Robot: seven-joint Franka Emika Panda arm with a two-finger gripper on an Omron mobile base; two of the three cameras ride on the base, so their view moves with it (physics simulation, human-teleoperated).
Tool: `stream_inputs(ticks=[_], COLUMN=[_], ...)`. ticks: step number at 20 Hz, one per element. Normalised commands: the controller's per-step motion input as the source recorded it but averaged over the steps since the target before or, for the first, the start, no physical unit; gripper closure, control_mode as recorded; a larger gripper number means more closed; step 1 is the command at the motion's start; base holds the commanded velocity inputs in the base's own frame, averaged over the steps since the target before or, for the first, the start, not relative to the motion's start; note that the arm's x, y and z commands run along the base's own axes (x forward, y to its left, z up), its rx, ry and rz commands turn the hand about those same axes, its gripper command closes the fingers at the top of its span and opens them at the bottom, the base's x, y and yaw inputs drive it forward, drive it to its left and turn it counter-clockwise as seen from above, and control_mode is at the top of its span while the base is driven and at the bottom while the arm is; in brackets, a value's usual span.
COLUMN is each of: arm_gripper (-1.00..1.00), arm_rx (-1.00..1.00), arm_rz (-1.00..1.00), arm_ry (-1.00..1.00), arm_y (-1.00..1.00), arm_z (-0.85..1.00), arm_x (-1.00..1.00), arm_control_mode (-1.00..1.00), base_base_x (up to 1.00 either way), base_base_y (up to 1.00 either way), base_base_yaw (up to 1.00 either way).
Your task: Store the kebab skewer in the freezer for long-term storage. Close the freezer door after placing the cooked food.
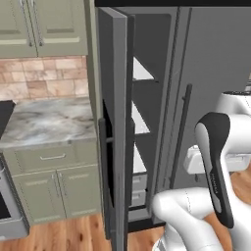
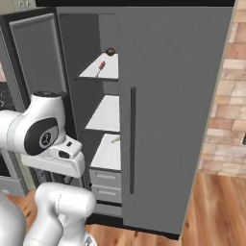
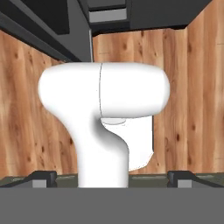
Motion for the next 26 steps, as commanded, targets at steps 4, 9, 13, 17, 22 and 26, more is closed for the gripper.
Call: stream_inputs(ticks=[4, 9, 13, 17, 22, 26], arm_gripper=[-1.00, -1.00, -1.00, -1.00, -1.00, -1.00], arm_rx=[0.00, 0.00, 0.00, 0.00, 0.00, 0.00], arm_rz=[0.00, 0.00, 0.00, 0.00, 0.00, 0.00], arm_ry=[0.00, 0.00, 0.00, 0.00, 0.00, 0.00], arm_y=[0.00, 0.00, 0.00, 0.00, 0.00, 0.00], arm_z=[0.00, 0.00, 0.00, 0.00, 0.00, 0.00], arm_x=[0.00, 0.00, 0.00, 0.00, 0.00, 0.00], arm_control_mode=[1.00, 1.00, 1.00, 1.00, 1.00, 1.00], base_base_x=[-0.20, -0.30, -0.34, -0.39, -0.23, 0.00], base_base_y=[0.03, 0.21, 0.09, 0.01, 0.00, 0.00], base_base_yaw=[-0.13, 0.00, 0.00, 0.00, 0.00, 0.00])
